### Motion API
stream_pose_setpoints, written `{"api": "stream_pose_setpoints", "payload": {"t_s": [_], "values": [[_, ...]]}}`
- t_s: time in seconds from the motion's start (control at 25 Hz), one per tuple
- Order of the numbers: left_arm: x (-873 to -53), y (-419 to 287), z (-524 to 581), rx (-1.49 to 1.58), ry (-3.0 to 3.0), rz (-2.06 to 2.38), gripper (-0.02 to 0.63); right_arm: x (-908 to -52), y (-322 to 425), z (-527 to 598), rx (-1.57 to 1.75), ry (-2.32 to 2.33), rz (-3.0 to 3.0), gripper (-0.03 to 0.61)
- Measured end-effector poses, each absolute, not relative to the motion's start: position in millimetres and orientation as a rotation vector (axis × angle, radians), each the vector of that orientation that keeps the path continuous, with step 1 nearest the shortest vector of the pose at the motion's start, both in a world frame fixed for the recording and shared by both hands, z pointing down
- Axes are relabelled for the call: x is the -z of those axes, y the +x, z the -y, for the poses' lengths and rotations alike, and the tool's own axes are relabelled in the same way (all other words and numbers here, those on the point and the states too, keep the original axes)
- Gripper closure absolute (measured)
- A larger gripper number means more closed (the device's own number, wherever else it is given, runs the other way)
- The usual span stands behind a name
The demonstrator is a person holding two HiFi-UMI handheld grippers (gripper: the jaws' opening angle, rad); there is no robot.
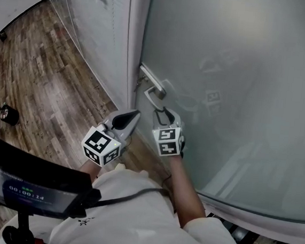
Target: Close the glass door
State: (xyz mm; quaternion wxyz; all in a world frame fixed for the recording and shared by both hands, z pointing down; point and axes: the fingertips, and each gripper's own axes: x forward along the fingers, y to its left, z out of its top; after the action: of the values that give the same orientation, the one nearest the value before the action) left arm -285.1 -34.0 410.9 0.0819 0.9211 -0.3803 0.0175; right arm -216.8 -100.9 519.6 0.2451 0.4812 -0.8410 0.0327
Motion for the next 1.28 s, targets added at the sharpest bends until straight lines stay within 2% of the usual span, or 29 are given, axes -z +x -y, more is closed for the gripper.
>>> {"api": "stream_pose_setpoints", "payload": {"t_s": [0.4, 0.52, 0.88, 1.28], "values": [[-406.8, -265.0, 25.7, -0.053, 2.795, 1.049, 0.612, -470.8, -178.1, 63.5, -0.092, 1.470, 2.399, 0.442], [-408.4, -261.7, 25.5, -0.059, 2.802, 1.033, 0.613, -454.7, -168.2, 46.7, -0.104, 1.518, 2.444, 0.495], [-404.4, -262.3, 31.5, -0.062, 2.830, 1.014, 0.612, -445.3, -145.4, 4.8, -0.287, 1.656, 2.516, 0.558], [-389.8, -268.5, 31.6, -0.016, 2.831, 1.054, 0.614, -415.8, -137.0, -1.9, -0.223, 1.782, 2.527, 0.569]]}}
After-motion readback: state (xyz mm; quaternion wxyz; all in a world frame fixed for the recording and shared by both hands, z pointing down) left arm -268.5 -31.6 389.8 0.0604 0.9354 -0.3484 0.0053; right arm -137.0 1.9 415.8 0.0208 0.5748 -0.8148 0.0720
